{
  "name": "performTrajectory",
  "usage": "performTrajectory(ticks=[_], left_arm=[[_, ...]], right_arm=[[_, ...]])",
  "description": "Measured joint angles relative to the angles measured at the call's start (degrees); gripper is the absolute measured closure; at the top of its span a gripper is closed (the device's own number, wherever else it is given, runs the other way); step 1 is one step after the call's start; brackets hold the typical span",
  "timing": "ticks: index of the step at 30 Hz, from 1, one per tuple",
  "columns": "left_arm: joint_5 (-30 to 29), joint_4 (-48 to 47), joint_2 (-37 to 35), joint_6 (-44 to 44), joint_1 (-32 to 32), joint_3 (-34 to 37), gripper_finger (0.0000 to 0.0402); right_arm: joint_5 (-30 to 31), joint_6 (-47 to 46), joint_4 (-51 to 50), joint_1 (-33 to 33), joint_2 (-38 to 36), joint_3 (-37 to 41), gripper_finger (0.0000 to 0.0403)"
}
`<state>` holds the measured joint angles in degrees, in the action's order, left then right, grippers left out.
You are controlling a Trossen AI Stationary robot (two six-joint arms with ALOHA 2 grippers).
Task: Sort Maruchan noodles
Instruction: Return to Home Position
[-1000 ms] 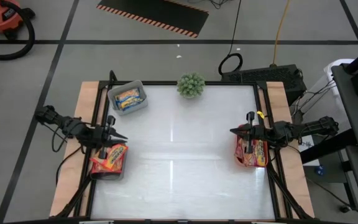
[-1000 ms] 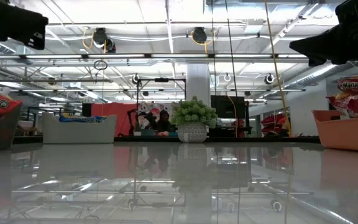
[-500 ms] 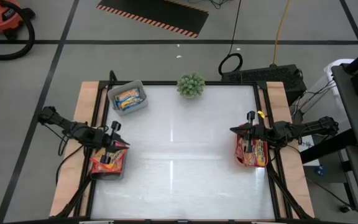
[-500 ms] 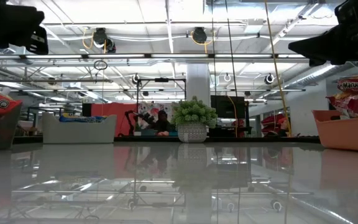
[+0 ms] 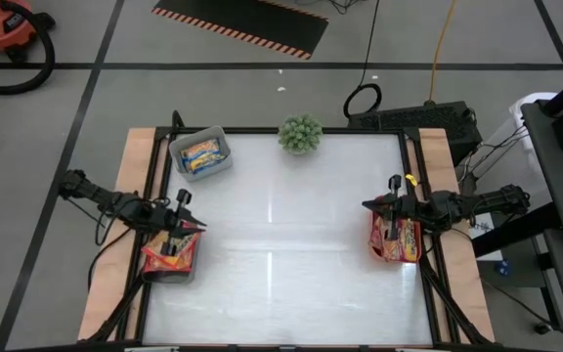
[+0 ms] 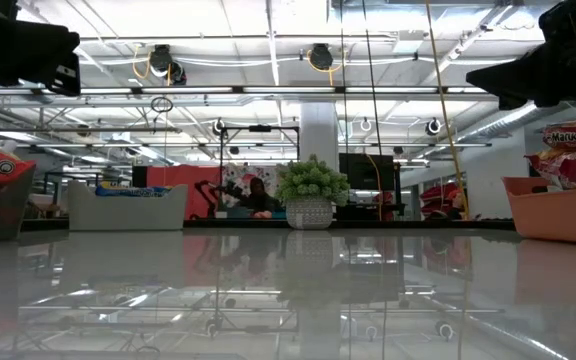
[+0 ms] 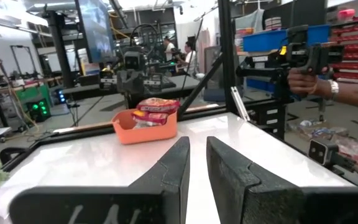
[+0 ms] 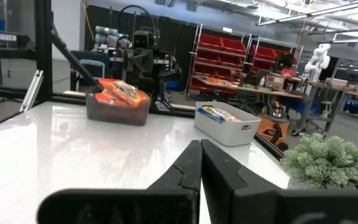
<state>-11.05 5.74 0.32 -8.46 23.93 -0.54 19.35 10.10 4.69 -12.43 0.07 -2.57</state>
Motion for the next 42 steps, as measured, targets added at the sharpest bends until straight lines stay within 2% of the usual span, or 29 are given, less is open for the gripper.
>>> performTrajectory(ticks=[12, 15, 29, 42], left_arm=[[1.62, -2.65, 0.04, 4.14, -1.10, 0.00, 0.0341], [1.61, -2.33, 0.04, 4.05, -1.10, 0.00, 0.0341], [1.58, 0.57, 0.04, -1.18, -1.10, -0.04, 0.0341], [1.28, -2.10, 0.02, 1.29, -1.12, -0.04, 0.0341]], right_arm=[[-0.80, 0.25, -1.91, 0.06, 0.03, 0.43, 0.0399], [-5.01, -0.68, 0.58, 1.20, 0.08, 1.75, 0.0401], [-18.27, -4.36, -2.71, 10.72, 0.43, 1.73, 0.0402], [-17.94, -3.39, -2.81, 11.32, 0.43, 1.73, 0.0403]])
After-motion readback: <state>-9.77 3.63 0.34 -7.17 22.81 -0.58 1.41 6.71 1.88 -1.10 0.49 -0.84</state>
